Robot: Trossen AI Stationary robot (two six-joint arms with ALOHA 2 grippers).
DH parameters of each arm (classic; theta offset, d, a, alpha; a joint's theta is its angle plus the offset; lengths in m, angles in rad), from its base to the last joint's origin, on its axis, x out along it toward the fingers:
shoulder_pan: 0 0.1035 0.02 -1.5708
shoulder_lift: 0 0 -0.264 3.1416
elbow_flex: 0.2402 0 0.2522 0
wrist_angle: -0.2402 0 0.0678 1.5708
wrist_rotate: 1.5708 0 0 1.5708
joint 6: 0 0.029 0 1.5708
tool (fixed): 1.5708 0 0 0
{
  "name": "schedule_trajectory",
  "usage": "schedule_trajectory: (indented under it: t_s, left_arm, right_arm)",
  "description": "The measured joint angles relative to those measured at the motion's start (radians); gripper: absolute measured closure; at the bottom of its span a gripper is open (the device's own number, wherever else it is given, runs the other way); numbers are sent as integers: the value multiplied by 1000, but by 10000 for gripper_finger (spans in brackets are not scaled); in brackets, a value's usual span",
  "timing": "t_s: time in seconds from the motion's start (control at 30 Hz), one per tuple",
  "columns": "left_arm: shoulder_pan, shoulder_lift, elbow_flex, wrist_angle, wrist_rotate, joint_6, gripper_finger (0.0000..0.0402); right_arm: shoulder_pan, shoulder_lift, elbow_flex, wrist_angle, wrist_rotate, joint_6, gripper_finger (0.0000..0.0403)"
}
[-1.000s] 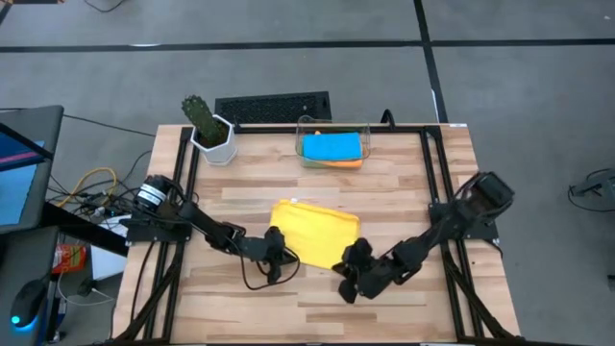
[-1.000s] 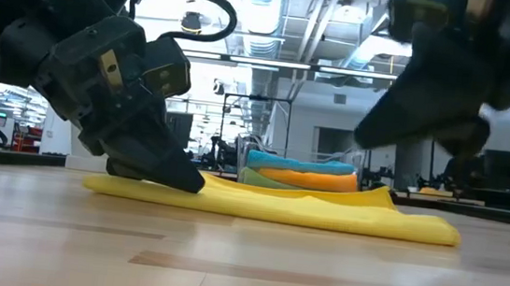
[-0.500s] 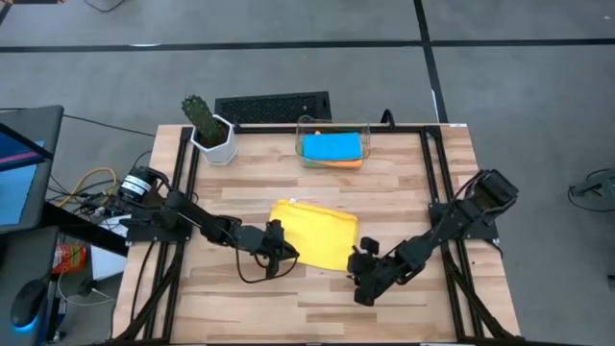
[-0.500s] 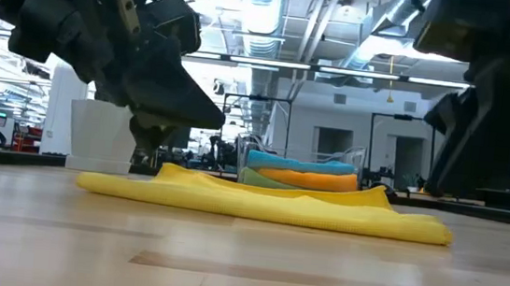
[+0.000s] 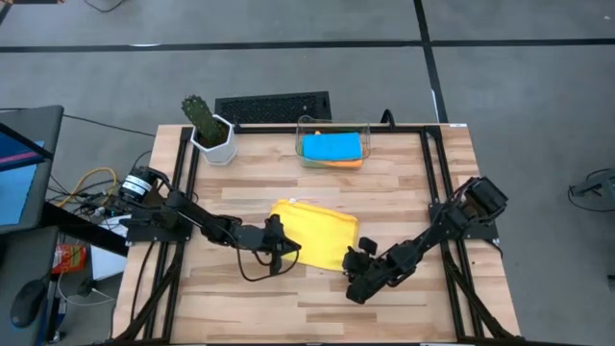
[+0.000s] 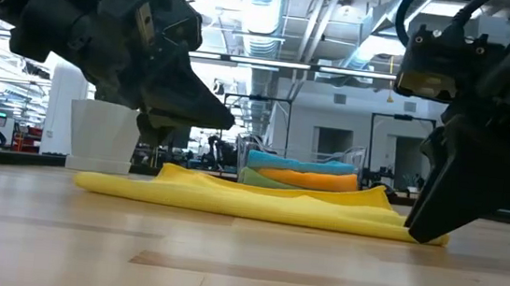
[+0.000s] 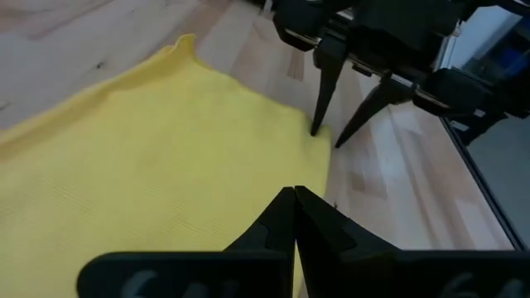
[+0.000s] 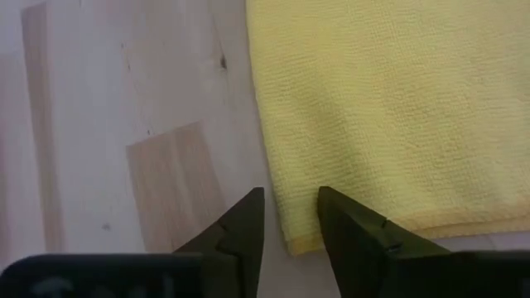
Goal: Fold microfiber towels
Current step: Fold the yellow towel
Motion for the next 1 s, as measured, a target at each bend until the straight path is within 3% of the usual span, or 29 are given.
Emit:
schedule_trajectory:
  t_s: [0.13,0.43,0.67,1.0]
  left_arm:
    - [0,0,0,-25,0,8,401]
    - [-2,0,1,-73,1,12,401]
    - [-3,0,1,-88,1,12,401]
    - [-17,-1,1,-92,4,-10,401]
  right_arm:
    - [0,-17,-2,-32,-24,1,279]
    - [-23,-25,41,-99,-82,-7,391]
    - [-43,-24,177,-194,-77,-129,367]
    - [-123,-26,305,-216,-62,-418,386]
